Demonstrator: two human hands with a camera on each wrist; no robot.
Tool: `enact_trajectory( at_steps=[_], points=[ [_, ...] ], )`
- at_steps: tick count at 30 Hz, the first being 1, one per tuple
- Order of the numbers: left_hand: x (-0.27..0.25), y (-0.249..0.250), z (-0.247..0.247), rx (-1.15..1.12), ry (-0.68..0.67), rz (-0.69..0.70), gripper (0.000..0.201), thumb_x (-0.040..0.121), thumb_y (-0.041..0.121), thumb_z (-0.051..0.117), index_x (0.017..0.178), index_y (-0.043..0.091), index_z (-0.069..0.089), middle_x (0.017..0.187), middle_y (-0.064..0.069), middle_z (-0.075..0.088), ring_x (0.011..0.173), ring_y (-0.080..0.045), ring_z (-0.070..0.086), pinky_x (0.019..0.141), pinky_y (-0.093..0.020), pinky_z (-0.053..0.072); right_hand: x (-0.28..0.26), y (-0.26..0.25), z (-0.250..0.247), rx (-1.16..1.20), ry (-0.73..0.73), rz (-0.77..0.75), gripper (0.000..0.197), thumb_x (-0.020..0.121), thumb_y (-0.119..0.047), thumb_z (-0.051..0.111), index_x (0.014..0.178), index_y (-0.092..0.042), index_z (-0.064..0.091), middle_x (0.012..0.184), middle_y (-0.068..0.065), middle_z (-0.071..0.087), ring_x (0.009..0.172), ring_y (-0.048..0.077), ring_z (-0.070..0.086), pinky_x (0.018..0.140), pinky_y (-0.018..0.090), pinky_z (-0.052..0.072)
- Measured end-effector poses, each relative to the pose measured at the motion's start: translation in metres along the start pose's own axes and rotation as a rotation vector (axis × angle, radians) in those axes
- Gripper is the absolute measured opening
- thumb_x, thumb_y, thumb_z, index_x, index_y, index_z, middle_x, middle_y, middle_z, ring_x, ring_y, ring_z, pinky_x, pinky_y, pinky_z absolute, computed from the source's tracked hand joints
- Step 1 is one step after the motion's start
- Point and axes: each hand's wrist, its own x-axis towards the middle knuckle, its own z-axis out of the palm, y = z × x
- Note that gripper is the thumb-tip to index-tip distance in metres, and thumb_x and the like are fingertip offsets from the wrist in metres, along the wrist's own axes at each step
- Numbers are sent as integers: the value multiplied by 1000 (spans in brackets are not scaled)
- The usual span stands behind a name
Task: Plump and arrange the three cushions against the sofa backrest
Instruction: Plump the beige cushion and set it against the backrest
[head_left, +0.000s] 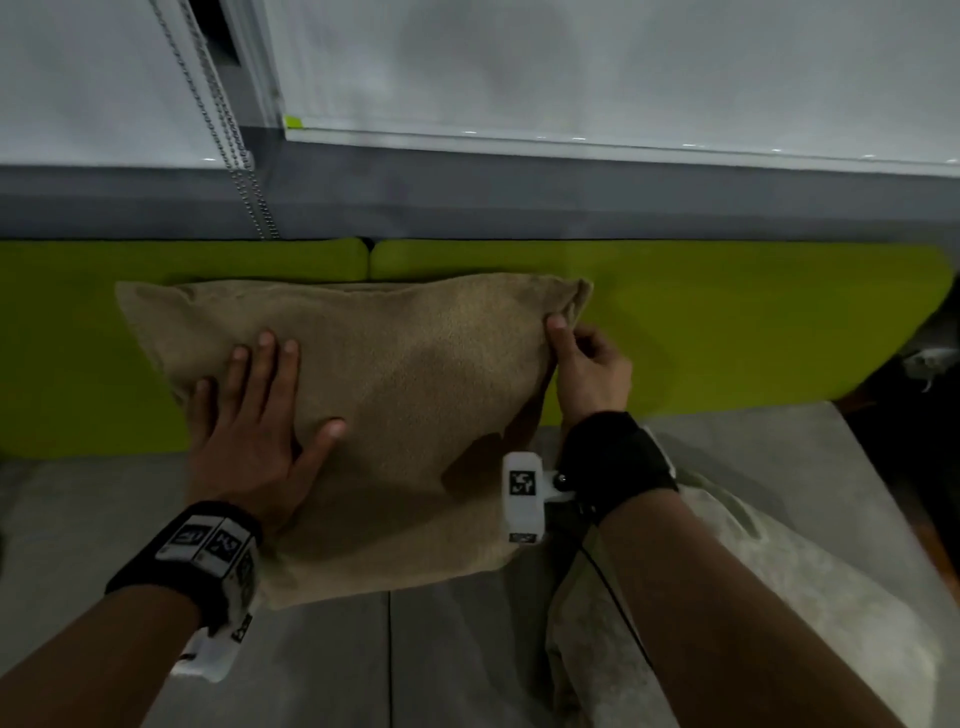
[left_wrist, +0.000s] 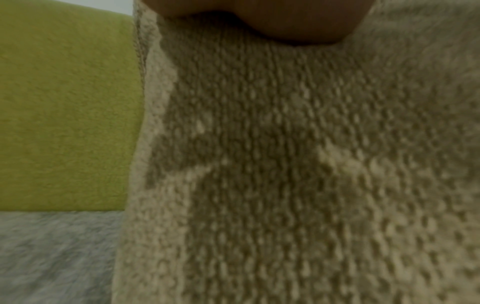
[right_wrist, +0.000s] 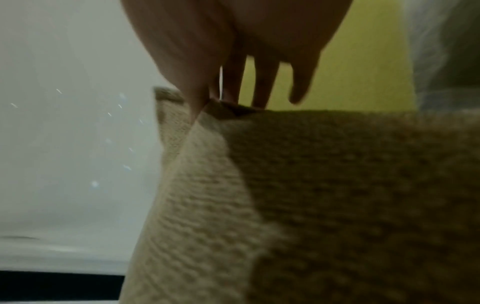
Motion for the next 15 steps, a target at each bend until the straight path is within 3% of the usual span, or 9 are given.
enact_trajectory(
  at_steps=[1,3,4,6,7,9,11,13,15],
  points=[
    [-1,0,0,-1,5,-5,88,89,77,13,159,28,-8,169,3,-5,156,-23,0,124,-55,5,-5,-1,-1,-4,75,-70,18,100,-33,67,112,-20,71,113,-7,69,105,11,66,80,17,53],
    [-3,0,1,-6,14,-6,88,89,76,15,160,28,-7,169,2,-3,156,-24,2,123,-55,5,-27,-6,-5,-86,156,-373,35,105,-30,57,140,-24,55,141,-4,57,135,14,53,109,31,47],
    [-4,0,1,-7,16,-3,88,89,76,16,160,28,-7,169,2,-3,156,-24,1,124,-55,5,-42,-7,-6,-197,96,-626,42,105,-29,54,146,-26,48,151,-2,50,144,17,43,118,42,39],
    [-5,0,1,-6,19,-4,89,89,76,16,160,27,-6,169,2,-3,156,-23,1,124,-54,5,-71,3,1,-494,-254,-1095,52,103,-33,51,153,-20,43,161,7,42,153,27,33,123,58,25],
    [-5,0,1,-7,18,-4,89,89,76,15,160,27,-6,169,1,-2,156,-23,1,123,-55,6,-81,9,7,-656,-421,-1216,56,103,-41,49,154,-21,43,163,8,40,155,30,29,123,64,20],
    [-7,-1,0,-11,8,-4,90,88,77,14,160,26,-5,169,1,-2,156,-24,2,123,-56,6,-79,24,14,-939,-566,-1167,64,102,-59,39,160,-32,34,170,1,28,159,27,16,121,70,10],
    [-8,-1,-1,-23,14,2,90,88,78,14,160,27,-7,169,1,-3,156,-23,1,123,-55,5,-53,26,11,-1067,-537,-863,73,97,-76,27,162,-47,14,174,-9,8,161,19,-1,121,71,-7],
    [-8,2,-4,-25,24,14,89,88,78,14,159,29,-7,169,2,-3,156,-22,0,124,-53,4,-25,22,1,-1034,-434,-531,73,95,-81,21,160,-53,3,173,-16,-5,159,15,-11,119,67,-20],
    [-10,3,-7,-42,24,33,88,88,77,15,159,30,-7,169,3,-4,156,-21,-2,124,-53,3,-9,18,-10,-860,-338,-365,75,95,-80,25,161,-51,4,173,-13,-10,159,17,-12,123,61,-14]
  ],
)
